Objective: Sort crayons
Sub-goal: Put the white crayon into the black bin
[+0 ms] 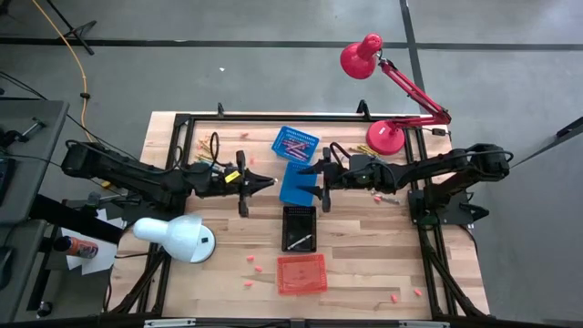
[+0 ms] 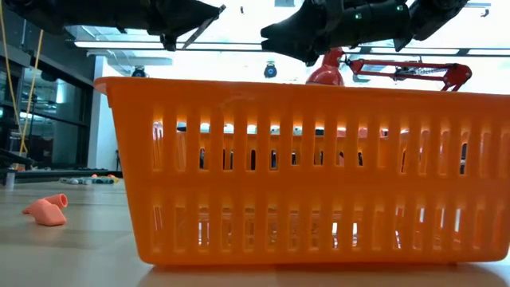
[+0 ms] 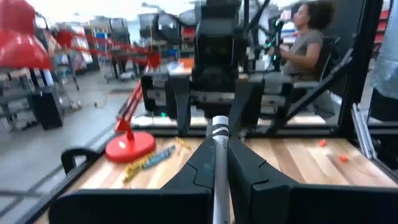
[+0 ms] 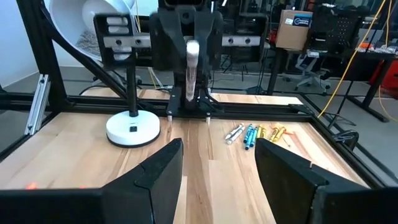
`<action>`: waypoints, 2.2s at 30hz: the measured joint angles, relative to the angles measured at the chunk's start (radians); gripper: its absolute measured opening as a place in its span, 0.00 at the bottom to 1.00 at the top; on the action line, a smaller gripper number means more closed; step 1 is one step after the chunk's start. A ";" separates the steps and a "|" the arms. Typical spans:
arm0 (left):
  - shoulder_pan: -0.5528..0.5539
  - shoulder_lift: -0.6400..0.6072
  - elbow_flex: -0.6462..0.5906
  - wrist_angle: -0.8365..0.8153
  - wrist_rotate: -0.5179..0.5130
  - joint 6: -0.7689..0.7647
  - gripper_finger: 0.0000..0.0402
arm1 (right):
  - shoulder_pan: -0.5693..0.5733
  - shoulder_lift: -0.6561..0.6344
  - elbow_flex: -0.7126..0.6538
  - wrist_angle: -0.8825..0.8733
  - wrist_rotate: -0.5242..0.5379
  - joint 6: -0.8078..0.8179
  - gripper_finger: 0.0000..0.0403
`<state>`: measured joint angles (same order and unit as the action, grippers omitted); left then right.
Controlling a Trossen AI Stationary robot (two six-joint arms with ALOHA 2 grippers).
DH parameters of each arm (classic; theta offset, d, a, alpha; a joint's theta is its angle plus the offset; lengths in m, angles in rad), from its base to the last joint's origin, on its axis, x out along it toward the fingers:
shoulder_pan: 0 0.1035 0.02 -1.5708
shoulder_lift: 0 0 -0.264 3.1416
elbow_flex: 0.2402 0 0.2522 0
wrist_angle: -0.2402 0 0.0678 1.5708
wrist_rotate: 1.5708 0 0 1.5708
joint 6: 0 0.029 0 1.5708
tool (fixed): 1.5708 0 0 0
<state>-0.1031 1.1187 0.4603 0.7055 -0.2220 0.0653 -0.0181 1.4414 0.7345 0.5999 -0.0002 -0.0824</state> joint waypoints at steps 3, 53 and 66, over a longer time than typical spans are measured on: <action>0.000 0.008 0.008 -0.002 0.072 0.026 0.01 | 0.000 -0.001 0.000 -0.001 0.000 -0.031 0.49; -0.188 0.574 0.326 -0.071 -0.139 0.525 0.42 | 0.008 -0.104 0.000 -0.186 0.105 -0.093 0.49; 0.088 0.154 -0.043 0.139 0.087 0.168 0.42 | 0.008 -0.104 0.000 -0.193 0.105 -0.075 0.49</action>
<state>-0.0150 1.2726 0.4169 0.8444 -0.1348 0.2329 -0.0101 1.3373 0.7345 0.4068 0.1051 -0.1570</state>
